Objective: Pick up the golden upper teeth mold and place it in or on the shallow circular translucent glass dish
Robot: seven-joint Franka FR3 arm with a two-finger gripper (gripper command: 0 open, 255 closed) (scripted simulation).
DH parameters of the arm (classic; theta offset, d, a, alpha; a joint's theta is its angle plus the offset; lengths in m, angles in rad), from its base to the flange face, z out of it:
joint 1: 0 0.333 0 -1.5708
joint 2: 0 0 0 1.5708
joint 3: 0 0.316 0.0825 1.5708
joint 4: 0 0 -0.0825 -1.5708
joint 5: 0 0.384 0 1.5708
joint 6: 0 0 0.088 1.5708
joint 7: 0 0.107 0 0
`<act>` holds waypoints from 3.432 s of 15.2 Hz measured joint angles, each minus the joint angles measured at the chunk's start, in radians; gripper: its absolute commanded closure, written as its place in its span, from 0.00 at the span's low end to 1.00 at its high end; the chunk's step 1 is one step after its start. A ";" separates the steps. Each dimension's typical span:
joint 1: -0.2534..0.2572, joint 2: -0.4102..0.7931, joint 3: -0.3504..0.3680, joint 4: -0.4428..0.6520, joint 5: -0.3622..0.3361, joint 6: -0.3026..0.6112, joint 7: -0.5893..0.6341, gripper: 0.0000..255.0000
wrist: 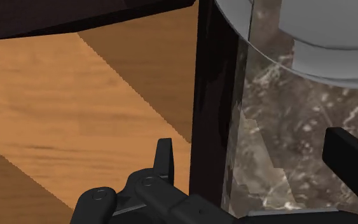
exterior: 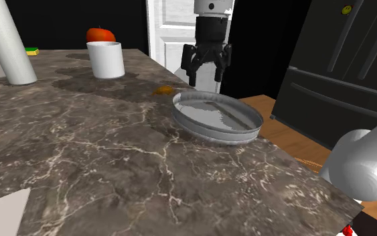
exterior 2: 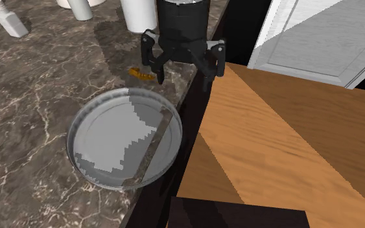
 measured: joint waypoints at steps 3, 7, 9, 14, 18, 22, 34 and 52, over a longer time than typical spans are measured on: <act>-0.003 0.110 0.064 0.134 -0.030 -0.021 0.114 0.00; 0.010 0.277 0.149 0.336 -0.103 -0.065 0.275 0.00; 0.027 0.362 0.181 0.427 -0.149 -0.082 0.346 0.00; 0.032 0.376 0.187 0.391 -0.157 -0.034 0.369 0.00; 0.029 0.362 0.184 0.332 -0.150 0.013 0.363 0.00; 0.029 0.360 0.183 0.327 -0.149 0.017 0.362 0.00; 0.029 0.360 0.183 0.326 -0.149 0.018 0.362 1.00; 0.046 0.185 0.110 0.172 -0.052 0.001 -0.538 0.00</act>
